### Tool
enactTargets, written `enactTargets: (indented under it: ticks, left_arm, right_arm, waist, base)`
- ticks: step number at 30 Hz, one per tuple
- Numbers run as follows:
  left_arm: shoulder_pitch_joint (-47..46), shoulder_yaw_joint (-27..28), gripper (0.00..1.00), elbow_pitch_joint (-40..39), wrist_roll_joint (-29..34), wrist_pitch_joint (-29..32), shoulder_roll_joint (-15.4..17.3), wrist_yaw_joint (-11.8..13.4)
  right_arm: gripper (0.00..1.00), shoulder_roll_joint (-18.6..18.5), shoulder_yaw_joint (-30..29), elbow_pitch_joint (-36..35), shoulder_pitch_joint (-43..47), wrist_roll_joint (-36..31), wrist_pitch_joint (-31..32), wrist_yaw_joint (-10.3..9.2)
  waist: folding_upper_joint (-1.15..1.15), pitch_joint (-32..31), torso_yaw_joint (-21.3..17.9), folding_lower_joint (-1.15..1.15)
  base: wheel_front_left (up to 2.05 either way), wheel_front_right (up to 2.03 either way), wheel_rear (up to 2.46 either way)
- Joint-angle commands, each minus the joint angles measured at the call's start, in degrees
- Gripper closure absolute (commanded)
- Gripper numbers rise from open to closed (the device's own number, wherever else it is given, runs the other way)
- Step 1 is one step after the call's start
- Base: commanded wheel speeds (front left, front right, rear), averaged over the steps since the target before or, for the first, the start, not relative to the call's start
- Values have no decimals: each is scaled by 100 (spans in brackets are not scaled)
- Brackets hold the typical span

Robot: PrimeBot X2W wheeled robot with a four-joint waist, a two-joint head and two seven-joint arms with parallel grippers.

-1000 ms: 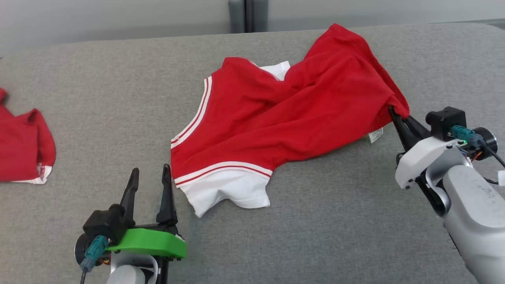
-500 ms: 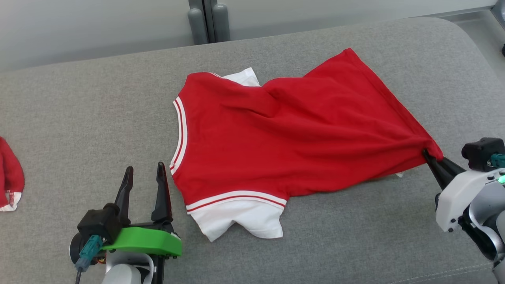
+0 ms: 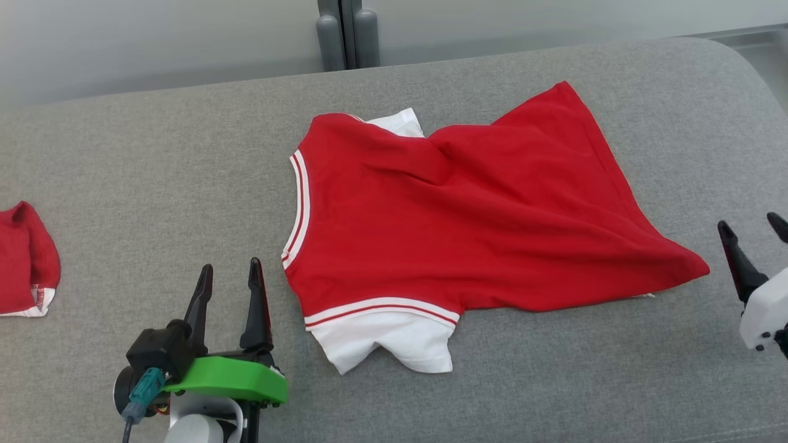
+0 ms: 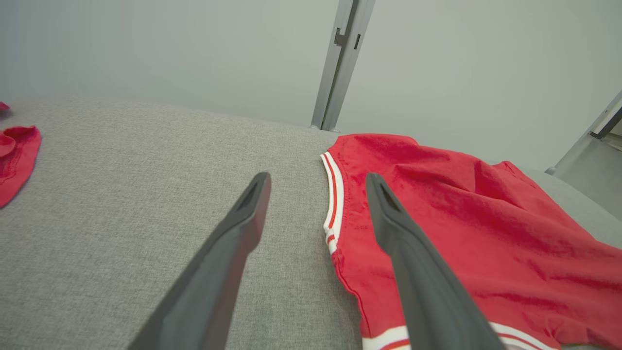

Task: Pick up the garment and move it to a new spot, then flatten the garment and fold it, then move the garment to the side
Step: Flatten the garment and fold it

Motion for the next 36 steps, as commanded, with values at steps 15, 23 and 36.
enactTargets:
  ticks: [15, 23, 36]
  left_arm:
    - [-737, -719, 0, 1577, -162, 698, 23, -248]
    - [-1435, -759, 0, 2532, -231, 1054, 117, -330]
    - [-2278, -665, 100, 3044, -316, 584, 414, -320]
  right_arm:
    - [0, 1319, 324, -546, -576, -693, -1140, -8]
    - [0, 1419, 919, -375, -928, -649, -1350, -8]
    - [0, 1389, 560, -392, -706, -667, -1568, -8]
  waist:
    - [0, -19, -84, 0]
    - [0, 124, -359, 0]
    - [0, 202, -493, 0]
  base:
    - [0, 0, 0]
    - [0, 0, 0]
    - [0, 0, 0]
